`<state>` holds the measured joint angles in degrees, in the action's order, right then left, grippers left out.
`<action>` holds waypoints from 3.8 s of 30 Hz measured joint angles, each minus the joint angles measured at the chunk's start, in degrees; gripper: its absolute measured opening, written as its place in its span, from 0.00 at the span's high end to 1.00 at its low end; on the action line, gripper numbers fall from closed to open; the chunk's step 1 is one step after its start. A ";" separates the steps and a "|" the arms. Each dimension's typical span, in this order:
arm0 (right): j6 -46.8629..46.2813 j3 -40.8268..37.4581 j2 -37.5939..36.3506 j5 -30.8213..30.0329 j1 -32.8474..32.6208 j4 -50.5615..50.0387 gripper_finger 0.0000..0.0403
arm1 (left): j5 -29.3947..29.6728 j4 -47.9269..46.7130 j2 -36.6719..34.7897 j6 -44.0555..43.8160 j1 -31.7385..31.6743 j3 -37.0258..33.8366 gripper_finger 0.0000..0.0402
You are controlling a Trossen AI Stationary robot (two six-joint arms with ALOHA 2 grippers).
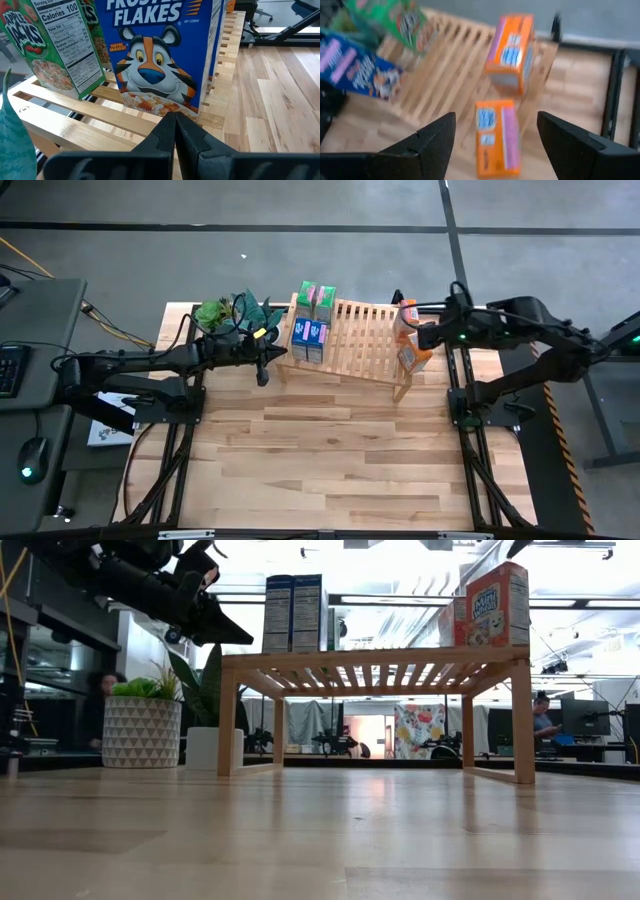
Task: Stack cereal on shelf
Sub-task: Put the orange cereal box on the shelf aligned with the other orange cereal box, then adjust the orange cereals on the shelf
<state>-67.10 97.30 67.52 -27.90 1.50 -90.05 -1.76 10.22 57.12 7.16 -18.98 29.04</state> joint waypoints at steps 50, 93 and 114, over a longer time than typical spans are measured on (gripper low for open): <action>1.59 -38.91 -22.55 2.63 -3.54 18.09 0.32 | -0.02 0.44 -0.02 1.01 0.00 0.00 1.00; 1.54 -39.41 -20.93 -0.22 -3.54 20.54 0.32 | -0.02 0.46 -0.02 1.03 0.02 0.00 1.00; 0.09 -39.41 -21.10 -12.76 3.99 23.00 0.32 | -0.02 1.38 -0.02 0.59 0.01 -0.01 1.00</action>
<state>-67.00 57.89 46.41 -40.66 5.49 -67.05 -1.78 11.60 57.10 7.75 -18.97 29.03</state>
